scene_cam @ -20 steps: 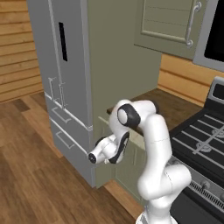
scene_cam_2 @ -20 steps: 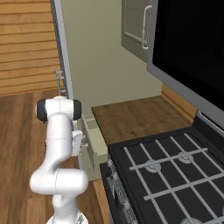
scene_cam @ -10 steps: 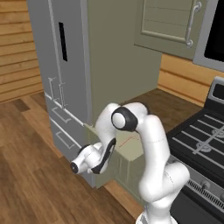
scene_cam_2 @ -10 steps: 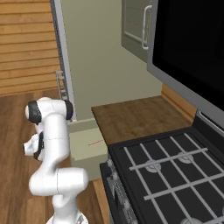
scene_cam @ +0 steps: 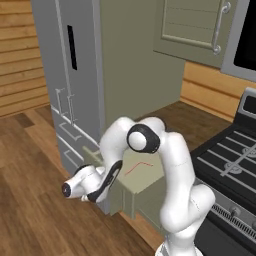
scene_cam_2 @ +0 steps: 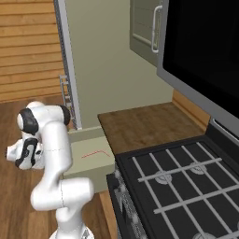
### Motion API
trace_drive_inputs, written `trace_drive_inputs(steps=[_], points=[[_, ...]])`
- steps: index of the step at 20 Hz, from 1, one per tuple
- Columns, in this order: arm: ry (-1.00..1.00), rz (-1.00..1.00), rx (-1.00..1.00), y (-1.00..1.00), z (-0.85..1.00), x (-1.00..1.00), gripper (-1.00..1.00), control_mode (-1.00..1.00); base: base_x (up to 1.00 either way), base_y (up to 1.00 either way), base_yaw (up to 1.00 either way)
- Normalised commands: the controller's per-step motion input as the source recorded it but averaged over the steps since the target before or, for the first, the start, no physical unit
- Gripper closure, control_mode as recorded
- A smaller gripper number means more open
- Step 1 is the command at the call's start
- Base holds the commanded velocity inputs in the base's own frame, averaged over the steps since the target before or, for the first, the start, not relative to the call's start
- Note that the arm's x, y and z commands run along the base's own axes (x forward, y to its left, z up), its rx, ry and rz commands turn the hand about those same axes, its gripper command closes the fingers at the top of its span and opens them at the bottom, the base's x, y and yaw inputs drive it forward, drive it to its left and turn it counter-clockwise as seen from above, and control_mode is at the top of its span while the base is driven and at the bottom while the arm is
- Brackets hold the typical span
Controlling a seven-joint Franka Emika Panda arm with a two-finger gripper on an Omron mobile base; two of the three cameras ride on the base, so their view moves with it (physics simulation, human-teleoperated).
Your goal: Take a straw from the drawer in front and place it inside the glass cup on the dining counter.
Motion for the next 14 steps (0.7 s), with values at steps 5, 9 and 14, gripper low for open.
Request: trace_drive_inputs(steps=[5,9,14], points=[[0.40,-0.13,0.69,-0.01,0.91,-0.32,-1.00,-1.00,0.00,0.00,0.00],[0.39,-0.11,0.72,-0.08,0.84,-0.34,-1.00,-1.00,0.00,0.00,0.00],[0.14,-0.10,0.48,-0.52,1.00,-0.28,-1.00,-1.00,0.00,0.00,0.00]])
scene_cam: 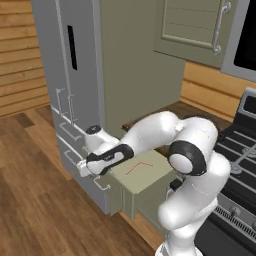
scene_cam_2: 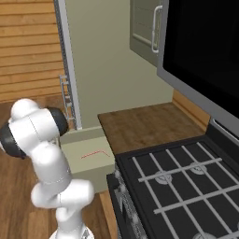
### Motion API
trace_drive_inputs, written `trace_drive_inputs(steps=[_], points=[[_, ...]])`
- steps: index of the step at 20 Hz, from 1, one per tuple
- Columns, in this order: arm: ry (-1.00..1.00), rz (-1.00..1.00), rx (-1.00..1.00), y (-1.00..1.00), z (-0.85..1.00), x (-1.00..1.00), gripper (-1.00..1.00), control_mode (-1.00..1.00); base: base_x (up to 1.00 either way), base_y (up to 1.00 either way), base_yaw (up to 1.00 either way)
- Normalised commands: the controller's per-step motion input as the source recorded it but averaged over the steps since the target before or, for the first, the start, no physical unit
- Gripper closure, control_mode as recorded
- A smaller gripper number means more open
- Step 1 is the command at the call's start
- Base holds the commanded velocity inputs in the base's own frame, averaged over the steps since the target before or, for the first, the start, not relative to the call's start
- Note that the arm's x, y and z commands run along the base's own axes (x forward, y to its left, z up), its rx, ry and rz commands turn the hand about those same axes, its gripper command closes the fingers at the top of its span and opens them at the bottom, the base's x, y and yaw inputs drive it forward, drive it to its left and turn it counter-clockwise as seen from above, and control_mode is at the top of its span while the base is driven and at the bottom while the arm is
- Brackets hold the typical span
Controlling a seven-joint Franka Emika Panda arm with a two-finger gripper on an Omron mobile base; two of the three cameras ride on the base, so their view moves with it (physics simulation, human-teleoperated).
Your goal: Take a straw from the drawer in front and place it inside the glass cup on the dining counter.
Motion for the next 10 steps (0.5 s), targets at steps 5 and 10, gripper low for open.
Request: trace_drive_inputs(steps=[5,10], points=[[0.16,-0.05,0.29,-0.85,0.93,0.04,-1.00,-1.00,0.00,0.00,0.00],[0.20,0.00,0.05,-0.66,0.21,0.46,-1.00,-1.00,0.00,0.00,0.00]])
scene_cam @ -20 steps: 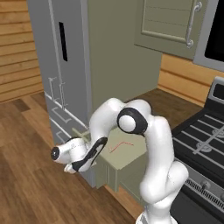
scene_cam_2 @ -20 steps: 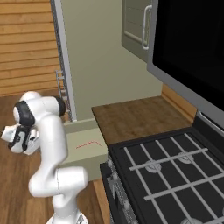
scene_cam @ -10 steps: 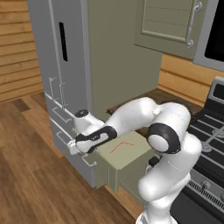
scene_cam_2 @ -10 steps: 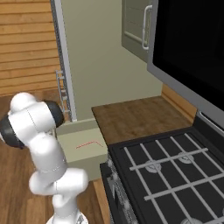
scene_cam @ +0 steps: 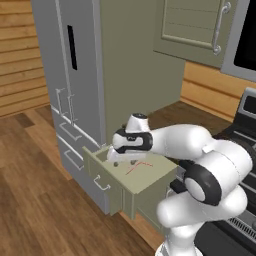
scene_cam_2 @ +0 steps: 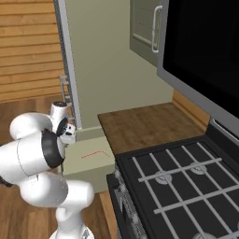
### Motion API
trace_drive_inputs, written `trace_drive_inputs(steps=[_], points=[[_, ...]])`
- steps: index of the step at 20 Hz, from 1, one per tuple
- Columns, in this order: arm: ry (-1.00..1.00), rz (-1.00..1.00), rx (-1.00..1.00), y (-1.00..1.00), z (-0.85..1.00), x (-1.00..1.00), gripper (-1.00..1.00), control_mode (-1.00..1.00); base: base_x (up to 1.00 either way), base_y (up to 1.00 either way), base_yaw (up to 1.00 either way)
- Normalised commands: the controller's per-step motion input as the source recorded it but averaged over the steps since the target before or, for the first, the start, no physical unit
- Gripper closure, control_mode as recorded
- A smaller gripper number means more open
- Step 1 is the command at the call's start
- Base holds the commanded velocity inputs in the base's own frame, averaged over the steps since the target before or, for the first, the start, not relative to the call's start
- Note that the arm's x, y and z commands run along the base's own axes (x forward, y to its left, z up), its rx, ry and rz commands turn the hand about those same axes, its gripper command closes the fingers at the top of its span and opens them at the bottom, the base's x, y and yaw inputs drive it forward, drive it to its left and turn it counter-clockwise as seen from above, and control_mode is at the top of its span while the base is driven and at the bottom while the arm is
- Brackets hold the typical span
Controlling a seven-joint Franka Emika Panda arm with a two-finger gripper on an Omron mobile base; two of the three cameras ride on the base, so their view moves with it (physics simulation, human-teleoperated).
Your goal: Take a straw from the drawer in front and place it inside the glass cup on the dining counter.
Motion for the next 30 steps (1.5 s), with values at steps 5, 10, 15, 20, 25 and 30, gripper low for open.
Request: trace_drive_inputs(steps=[5,10,15,20,25,30], points=[[0.06,0.00,-0.06,-0.40,-0.03,0.60,-1.00,-1.00,0.00,0.00,0.00],[0.00,0.01,-0.14,-0.16,-0.19,0.42,-1.00,-1.00,0.00,0.00,0.00],[0.00,0.03,-0.07,0.00,-0.61,0.00,-1.00,-1.00,0.00,0.00,0.00],[-0.01,0.00,0.00,0.00,-0.61,0.00,-1.00,-1.00,0.00,0.00,0.00],[0.00,0.01,0.00,0.13,-0.45,-0.04,-1.00,-1.00,0.00,0.00,0.00],[0.00,0.02,0.00,0.50,-0.09,-0.20,-1.00,-1.00,0.00,0.00,0.00]])
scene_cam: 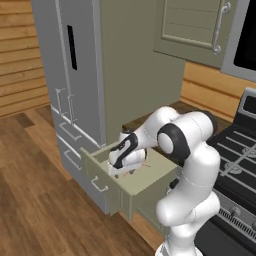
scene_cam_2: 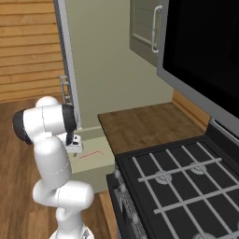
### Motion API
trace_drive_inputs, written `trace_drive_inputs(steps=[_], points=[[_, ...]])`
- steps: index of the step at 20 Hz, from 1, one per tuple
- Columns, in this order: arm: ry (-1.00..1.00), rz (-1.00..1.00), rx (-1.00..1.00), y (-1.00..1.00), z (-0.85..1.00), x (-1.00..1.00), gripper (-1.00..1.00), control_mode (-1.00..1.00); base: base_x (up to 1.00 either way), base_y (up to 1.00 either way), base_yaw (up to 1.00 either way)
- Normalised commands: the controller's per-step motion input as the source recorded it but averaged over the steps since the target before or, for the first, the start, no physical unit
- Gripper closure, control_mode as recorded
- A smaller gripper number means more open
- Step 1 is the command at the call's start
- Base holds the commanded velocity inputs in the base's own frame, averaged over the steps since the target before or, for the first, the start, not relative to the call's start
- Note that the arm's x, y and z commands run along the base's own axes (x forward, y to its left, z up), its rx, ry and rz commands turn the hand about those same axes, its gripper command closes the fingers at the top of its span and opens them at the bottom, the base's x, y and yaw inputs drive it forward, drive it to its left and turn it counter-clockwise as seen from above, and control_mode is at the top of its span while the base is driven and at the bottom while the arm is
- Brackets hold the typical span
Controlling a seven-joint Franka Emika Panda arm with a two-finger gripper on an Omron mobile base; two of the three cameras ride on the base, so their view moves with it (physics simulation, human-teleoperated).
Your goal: Take a straw from the drawer in front and place it inside the glass cup on the dining counter.
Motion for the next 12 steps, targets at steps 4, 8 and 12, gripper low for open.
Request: trace_drive_inputs(steps=[4,8,12], points=[[0.00,0.03,0.00,0.83,0.00,-0.40,-1.00,-1.00,0.00,0.00,0.00],[0.00,0.03,0.01,0.95,0.00,-0.39,-1.00,-1.00,0.00,0.00,0.00],[-0.01,0.01,0.01,0.84,0.10,-0.42,-1.00,-1.00,0.00,0.00,0.00]])
